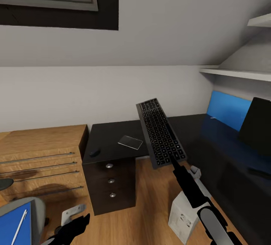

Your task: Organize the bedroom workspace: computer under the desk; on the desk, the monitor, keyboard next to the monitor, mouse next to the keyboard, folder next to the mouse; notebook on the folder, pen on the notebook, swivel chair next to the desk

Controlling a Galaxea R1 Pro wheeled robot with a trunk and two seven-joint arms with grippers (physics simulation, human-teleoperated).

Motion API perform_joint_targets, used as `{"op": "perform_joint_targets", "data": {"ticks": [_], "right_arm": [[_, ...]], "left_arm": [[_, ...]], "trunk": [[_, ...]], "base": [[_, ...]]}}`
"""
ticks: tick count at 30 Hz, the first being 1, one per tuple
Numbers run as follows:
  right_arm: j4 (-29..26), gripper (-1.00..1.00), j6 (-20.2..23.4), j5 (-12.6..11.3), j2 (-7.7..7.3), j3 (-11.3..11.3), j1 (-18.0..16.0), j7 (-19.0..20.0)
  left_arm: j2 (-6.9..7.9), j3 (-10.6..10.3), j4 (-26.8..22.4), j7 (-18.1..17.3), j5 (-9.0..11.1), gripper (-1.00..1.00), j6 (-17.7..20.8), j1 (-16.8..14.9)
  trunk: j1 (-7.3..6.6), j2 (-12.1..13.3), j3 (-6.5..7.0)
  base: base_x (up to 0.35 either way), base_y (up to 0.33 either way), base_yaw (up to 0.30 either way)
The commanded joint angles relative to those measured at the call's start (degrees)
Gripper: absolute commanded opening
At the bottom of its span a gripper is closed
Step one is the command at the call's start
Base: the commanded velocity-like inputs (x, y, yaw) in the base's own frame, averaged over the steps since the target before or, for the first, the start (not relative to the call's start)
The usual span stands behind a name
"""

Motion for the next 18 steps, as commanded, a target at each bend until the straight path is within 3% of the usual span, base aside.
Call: {"op": "perform_joint_targets", "data": {"ticks": [1, 5, 7, 8, 10, 15, 18], "right_arm": [[-0.26, -1.00, -0.12, -0.34, -0.04, 0.13, 0.05, -0.17], [-0.58, -1.00, -0.12, 0.79, 0.01, 0.20, 0.17, -0.94], [-0.64, -1.00, -0.11, 1.60, 0.07, 0.86, 0.22, -1.17], [-0.68, -1.00, -0.12, 1.92, 0.14, 1.99, 0.24, -1.26], [-0.71, -1.00, -0.12, 2.09, 0.17, 3.08, 0.25, -1.31], [-0.80, -1.00, -0.17, 2.30, 0.20, 6.67, 0.26, -1.17], [-0.82, -1.00, -0.19, 2.30, 0.21, 7.73, 0.26, -1.02]], "left_arm": [[0.04, 0.03, 0.85, 0.43, 0.63, 1.00, -0.31, 0.75], [0.50, 0.04, 5.42, 0.43, 0.53, 1.00, -2.37, 1.77], [1.80, -0.03, 8.65, 0.38, 0.59, 1.00, -6.82, 2.07], [2.76, -0.08, 9.86, 0.29, 0.65, 1.00, -11.01, 2.17], [3.29, -0.10, 10.57, 0.25, 0.68, 1.00, -13.50, 2.22], [3.77, -0.18, 11.65, 0.20, 0.71, 1.00, -15.86, 2.26], [3.82, -0.20, 11.85, 0.20, 0.71, 1.00, -16.10, 2.27]], "trunk": [[0.00, -0.03, -0.05], [0.00, -0.03, -0.05], [0.00, -0.03, -0.05], [0.00, -0.03, -0.05], [0.00, -0.03, -0.05], [0.00, -0.03, -0.05], [0.00, -0.03, -0.05]], "base": [[0.000, 0.000, -0.046], [0.000, 0.000, -0.024], [0.000, 0.000, -0.008], [0.000, 0.000, -0.003], [0.000, 0.000, -0.002], [0.000, 0.000, 0.000], [0.000, 0.000, 0.000]]}}
